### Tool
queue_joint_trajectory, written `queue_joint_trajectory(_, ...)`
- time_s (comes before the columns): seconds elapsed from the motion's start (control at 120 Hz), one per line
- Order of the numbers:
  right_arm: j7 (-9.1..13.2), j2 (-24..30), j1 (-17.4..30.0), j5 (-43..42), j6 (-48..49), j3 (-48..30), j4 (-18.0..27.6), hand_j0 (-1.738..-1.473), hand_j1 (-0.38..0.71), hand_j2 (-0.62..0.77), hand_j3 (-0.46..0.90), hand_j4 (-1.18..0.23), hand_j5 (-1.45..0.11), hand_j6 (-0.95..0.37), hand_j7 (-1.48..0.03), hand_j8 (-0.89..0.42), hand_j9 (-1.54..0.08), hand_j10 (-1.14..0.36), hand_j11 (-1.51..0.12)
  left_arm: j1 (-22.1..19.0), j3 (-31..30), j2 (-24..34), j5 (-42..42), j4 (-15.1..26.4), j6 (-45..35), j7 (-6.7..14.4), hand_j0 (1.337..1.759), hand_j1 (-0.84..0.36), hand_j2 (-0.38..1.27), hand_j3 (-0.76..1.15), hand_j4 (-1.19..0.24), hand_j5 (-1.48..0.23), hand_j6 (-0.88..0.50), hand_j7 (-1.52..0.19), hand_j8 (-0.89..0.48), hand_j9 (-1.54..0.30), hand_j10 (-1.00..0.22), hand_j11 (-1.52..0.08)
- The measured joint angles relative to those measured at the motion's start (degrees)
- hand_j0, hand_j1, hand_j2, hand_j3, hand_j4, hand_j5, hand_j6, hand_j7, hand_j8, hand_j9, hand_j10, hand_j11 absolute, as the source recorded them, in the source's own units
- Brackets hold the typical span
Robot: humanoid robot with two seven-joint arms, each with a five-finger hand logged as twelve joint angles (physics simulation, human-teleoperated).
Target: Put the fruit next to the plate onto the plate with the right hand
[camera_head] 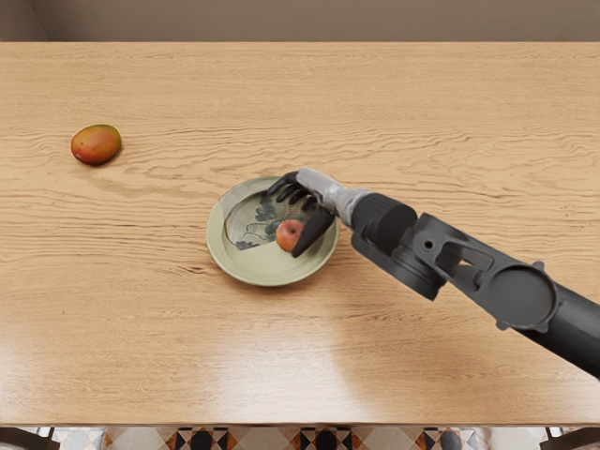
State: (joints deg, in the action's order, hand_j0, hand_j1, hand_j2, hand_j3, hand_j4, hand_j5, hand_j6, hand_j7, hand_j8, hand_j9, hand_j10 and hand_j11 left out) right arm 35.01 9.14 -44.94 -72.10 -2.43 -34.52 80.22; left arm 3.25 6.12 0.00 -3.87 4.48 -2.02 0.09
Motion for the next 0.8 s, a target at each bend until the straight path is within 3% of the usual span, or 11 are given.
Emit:
queue_joint_trajectory(0.192,-0.01,1.04,-1.84,3.76,0.68,-2.76,0.39,-1.658,-0.21,0.05,0.0,-0.14,-0.19,-0.14,-0.18,-0.11,-0.18,-0.13,-0.18,0.0,0.0,0.0,0.0,0.0,0.0,0.0,1.658,0.34,0.0,0.0,-0.01,-0.01,-0.01,-0.01,-0.01,-0.01,-0.01,-0.01)
queue_joint_trajectory(0.325,-0.01,1.9,-3.25,8.09,1.89,-4.47,0.42,-1.658,-0.28,0.03,0.0,-0.07,-0.1,-0.07,-0.1,-0.06,-0.1,-0.07,-0.1,0.0,0.01,0.0,0.0,0.0,0.0,0.0,1.658,0.34,0.0,0.0,-0.01,-0.01,-0.01,-0.01,-0.01,-0.01,-0.01,-0.01)
queue_joint_trajectory(0.458,-0.01,7.37,-2.86,18.85,12.2,-10.74,0.15,-1.658,-0.31,0.01,0.0,-0.04,-0.05,-0.04,-0.05,-0.03,-0.05,-0.04,-0.05,0.0,0.01,0.0,0.0,0.0,0.0,0.0,1.658,0.34,0.0,0.0,-0.01,-0.01,-0.01,-0.01,-0.01,-0.01,-0.01,-0.01)
queue_joint_trajectory(0.608,-0.01,15.77,3.65,27.71,29.87,-24.87,-2.87,-1.658,-0.33,0.01,0.0,-0.02,-0.02,-0.02,-0.02,-0.02,-0.02,-0.02,-0.02,0.0,0.01,0.0,0.0,0.07,0.11,0.0,1.658,0.34,0.0,0.0,-0.01,-0.01,-0.01,-0.01,-0.01,-0.01,-0.01,-0.01)
queue_joint_trajectory(0.8,-0.01,25.06,12.16,33.61,36.23,-39.29,-6.15,-1.658,-0.34,0.0,0.0,-0.01,-0.01,-0.01,-0.01,-0.01,-0.01,-0.01,-0.01,-1.13,-0.03,0.0,-0.03,0.15,0.24,0.19,1.658,0.34,0.0,0.0,-0.01,-0.01,-0.01,-0.01,-0.01,-0.01,-0.01,-0.01)
